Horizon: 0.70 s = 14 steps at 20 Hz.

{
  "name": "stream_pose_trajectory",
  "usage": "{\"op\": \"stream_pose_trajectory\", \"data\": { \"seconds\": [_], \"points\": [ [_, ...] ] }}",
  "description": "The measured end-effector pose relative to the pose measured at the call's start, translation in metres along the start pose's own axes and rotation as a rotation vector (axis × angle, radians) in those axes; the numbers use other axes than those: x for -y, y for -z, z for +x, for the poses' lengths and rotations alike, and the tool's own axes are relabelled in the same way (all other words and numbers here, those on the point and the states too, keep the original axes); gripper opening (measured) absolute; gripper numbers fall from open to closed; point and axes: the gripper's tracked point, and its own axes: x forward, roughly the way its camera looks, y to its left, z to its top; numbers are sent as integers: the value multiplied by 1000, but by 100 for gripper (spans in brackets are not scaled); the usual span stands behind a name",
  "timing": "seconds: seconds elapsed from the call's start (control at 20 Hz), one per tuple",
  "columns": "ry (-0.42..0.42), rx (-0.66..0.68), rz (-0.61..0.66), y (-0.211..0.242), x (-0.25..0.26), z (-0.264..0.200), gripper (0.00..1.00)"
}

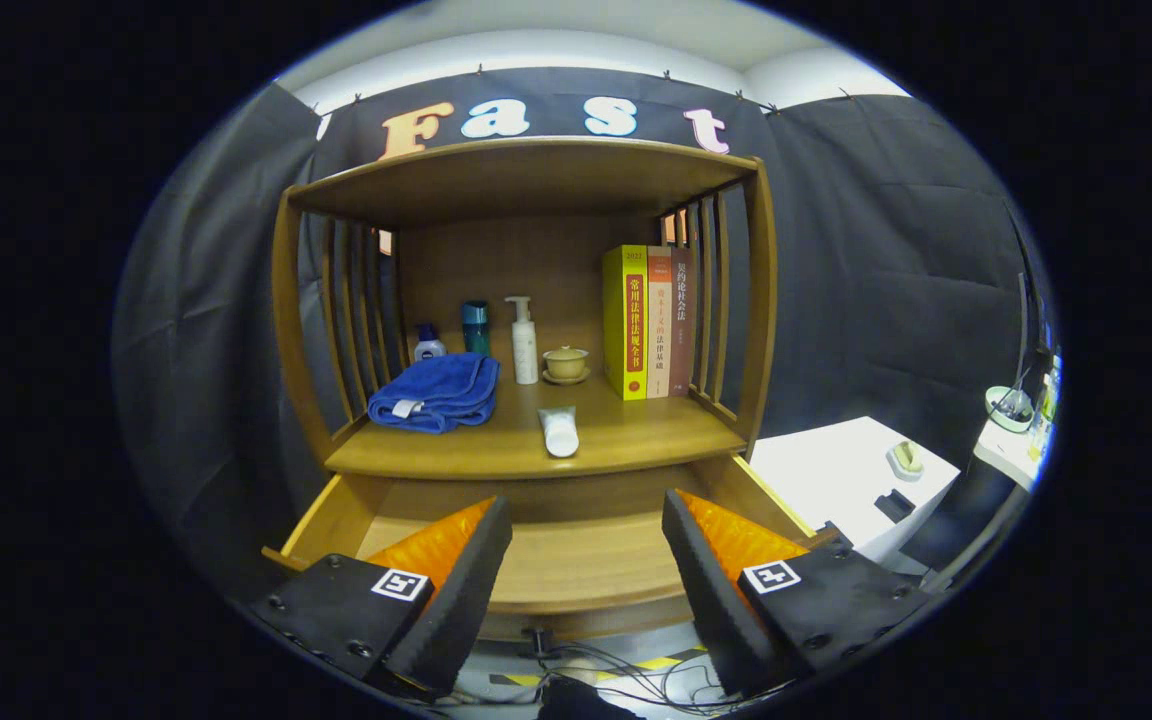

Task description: Pull open the drawer, take out the items inside it, and place them on the countertop above the cabinet.

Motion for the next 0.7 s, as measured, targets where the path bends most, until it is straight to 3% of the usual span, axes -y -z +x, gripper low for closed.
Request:
{"op": "stream_pose_trajectory", "data": {
  "seconds": [0.3,0.7],
  "points": [
    [-6,-27,-18,56,-7,-20,99],
    [-36,-93,-12,128,-32,-8,99]
  ]
}}
